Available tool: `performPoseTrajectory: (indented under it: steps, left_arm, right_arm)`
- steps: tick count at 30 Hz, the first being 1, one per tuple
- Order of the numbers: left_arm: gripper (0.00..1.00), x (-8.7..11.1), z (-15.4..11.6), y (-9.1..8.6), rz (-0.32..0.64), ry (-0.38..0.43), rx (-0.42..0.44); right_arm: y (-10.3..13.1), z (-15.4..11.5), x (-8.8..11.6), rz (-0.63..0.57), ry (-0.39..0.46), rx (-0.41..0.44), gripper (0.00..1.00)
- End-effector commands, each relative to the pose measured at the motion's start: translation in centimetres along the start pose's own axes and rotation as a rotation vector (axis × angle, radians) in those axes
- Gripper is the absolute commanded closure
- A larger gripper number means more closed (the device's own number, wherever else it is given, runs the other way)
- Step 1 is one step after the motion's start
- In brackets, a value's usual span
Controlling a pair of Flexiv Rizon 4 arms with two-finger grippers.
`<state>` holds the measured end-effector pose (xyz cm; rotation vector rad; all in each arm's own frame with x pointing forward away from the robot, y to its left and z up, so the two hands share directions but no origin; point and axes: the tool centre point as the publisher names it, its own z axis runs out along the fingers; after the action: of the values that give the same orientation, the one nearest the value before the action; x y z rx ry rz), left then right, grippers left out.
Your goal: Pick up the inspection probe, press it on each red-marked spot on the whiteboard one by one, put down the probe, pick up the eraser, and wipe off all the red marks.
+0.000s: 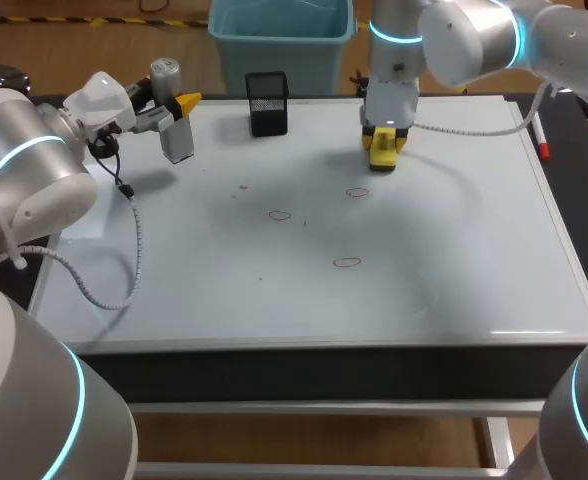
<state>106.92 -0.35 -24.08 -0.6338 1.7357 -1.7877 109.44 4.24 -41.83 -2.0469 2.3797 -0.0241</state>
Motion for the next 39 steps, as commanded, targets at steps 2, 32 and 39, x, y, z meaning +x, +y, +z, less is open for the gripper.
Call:
performPoseTrajectory:
  steps: [2, 32, 39]
  left_arm:
    - [1.0, 0.1, 0.2, -0.1, 0.002, -0.008, 0.001]
    - [1.0, 0.1, 0.2, -0.1, 0.002, -0.008, 0.001]
    - [1.0, 0.1, 0.2, -0.1, 0.002, -0.008, 0.001]
  right_arm:
    - [-1.0, -2.3, 2.5, 0.046, -0.001, 0.018, 1.0]
    - [-6.4, -4.8, 17.9, 0.479, -0.007, 0.013, 1.0]
    - [-6.4, -4.9, 18.0, 0.484, -0.004, 0.022, 1.0]
